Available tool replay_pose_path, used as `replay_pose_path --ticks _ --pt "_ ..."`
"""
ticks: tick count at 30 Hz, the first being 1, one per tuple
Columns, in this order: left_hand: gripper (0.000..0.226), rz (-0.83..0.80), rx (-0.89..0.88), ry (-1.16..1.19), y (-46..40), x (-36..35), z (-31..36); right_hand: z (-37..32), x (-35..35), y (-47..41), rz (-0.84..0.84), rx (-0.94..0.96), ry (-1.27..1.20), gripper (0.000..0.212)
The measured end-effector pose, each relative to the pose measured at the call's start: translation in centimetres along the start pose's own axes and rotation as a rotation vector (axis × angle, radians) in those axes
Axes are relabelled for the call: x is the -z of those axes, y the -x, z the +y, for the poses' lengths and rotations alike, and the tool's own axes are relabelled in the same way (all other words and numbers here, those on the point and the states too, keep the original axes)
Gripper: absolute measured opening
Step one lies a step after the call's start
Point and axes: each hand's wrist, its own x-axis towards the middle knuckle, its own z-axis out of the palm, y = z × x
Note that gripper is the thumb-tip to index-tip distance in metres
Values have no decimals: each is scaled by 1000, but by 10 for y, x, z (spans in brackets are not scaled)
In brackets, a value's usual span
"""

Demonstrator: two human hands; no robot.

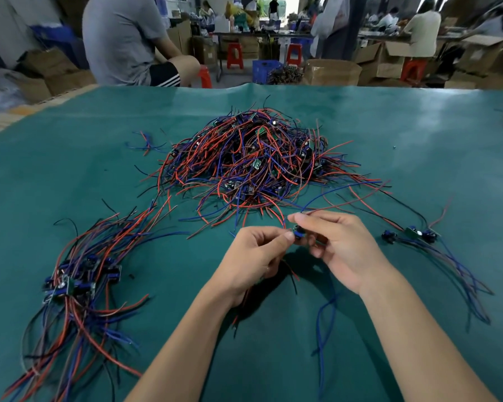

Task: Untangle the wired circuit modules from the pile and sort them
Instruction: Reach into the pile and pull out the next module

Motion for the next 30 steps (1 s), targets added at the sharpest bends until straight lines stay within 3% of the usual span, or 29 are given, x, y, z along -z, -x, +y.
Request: replay_pose_path --ticks 4,6,13,18,24,27,29,30 --pt "25 -2 15 -17 0 -1 -1 0 7 -1 23 44 29 23" --pt "25 8 11 -41 0 -1 -1 1 8 -1 100 115 93 14" --pt "25 -35 24 -20 -1 1 -1 2 17 -7 349 381 400 18" --pt "24 -77 25 -25 0 -1 0 -3 39 -11 591 472 462 22" --pt "24 -90 22 -67 2 -3 2 -15 60 -6 926 511 225 17" --pt "25 2 24 14 0 -3 2 -21 72 -1 1125 457 140 15" --pt "24 56 20 79 -1 -2 2 -20 65 -2 1031 374 200 16" --pt "23 66 19 101 -1 -3 2 -17 54 -2 865 328 246 19"
